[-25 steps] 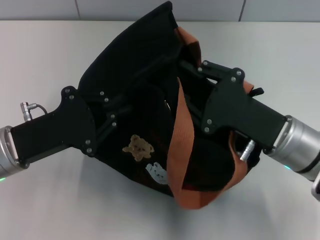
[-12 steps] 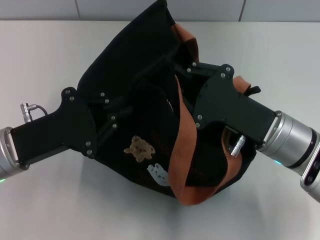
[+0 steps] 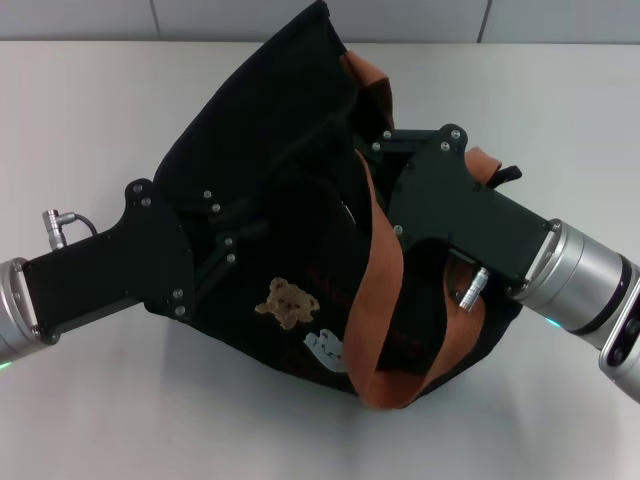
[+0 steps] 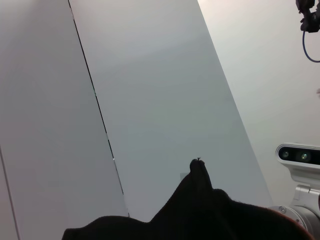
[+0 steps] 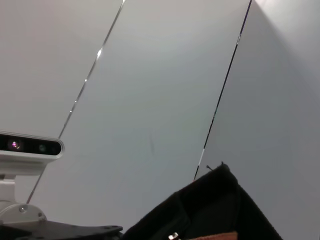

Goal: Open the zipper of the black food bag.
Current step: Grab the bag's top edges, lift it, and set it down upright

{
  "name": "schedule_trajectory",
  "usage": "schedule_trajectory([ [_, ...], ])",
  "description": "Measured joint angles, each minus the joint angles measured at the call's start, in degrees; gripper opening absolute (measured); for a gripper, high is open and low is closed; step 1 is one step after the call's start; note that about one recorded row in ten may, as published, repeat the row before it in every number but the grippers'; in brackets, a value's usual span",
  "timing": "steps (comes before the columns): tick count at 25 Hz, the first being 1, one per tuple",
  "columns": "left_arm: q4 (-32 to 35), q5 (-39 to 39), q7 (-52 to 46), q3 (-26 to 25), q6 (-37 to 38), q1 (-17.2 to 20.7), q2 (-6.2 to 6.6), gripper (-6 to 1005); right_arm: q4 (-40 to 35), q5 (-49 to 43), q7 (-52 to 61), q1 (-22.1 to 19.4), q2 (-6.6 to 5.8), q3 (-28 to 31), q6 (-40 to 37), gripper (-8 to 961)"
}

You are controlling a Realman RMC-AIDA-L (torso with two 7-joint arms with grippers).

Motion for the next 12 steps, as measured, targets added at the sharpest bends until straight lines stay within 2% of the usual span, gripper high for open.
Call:
schedule_trajectory([
  [4, -0.01, -0.15, 0.26, 0.0, 0.3, 0.12, 0.04, 97, 0.01, 0.0, 0.03, -0.31, 0.0, 0.51, 0.23, 57],
  [12, 0.0, -0.26, 0.65, -0.5, 0.44, 0.36, 0.16, 98, 0.01, 0.0, 0.09, -1.18, 0.0, 1.24, 0.33, 19],
])
